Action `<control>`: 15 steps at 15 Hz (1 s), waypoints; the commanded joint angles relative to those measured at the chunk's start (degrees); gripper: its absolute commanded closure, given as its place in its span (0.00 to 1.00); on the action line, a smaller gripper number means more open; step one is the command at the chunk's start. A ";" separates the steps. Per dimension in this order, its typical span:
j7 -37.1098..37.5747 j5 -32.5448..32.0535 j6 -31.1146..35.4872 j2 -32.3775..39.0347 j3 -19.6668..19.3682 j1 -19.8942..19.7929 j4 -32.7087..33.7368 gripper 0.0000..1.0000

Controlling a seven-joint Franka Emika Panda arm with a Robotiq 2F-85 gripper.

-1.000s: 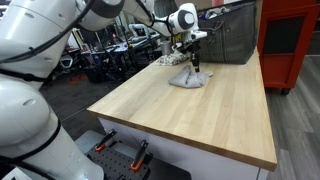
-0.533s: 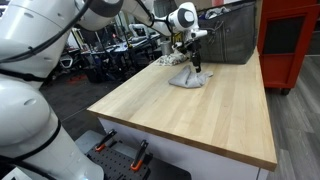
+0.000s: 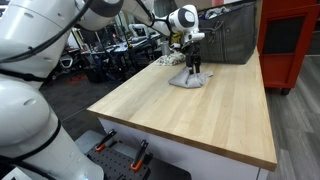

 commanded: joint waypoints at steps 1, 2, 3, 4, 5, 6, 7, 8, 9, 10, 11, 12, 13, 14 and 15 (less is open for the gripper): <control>4.72 1.68 -3.66 0.51 0.73 -0.89 1.81 0.00; 6.01 1.66 -3.70 0.69 0.59 -0.75 1.93 0.00; 6.94 1.63 -3.95 0.89 0.61 -0.78 2.07 0.00; 7.97 1.58 -4.09 1.21 0.59 -0.80 2.14 0.00; 8.80 1.46 -3.88 1.53 0.59 -0.80 2.16 0.00; 9.61 1.39 -3.54 1.86 0.57 -0.82 2.20 0.00; 10.43 1.30 -3.43 2.10 0.51 -0.84 2.29 0.00; 11.01 1.11 -3.31 2.49 0.45 -0.85 2.52 0.00; 11.35 1.13 -3.50 2.79 0.50 -0.96 2.75 0.00; 11.73 1.08 -3.47 3.07 0.49 -1.03 2.91 0.05; 11.80 1.02 -3.45 3.15 0.51 -1.11 2.94 0.26; 11.74 1.03 -3.33 3.20 0.51 -1.24 3.00 0.29; 11.59 1.09 -3.34 3.17 0.55 -1.39 3.13 0.32; 11.61 1.14 -3.31 3.11 0.54 -1.52 3.31 0.38; 11.59 1.17 -3.26 3.01 0.56 -1.64 3.47 0.45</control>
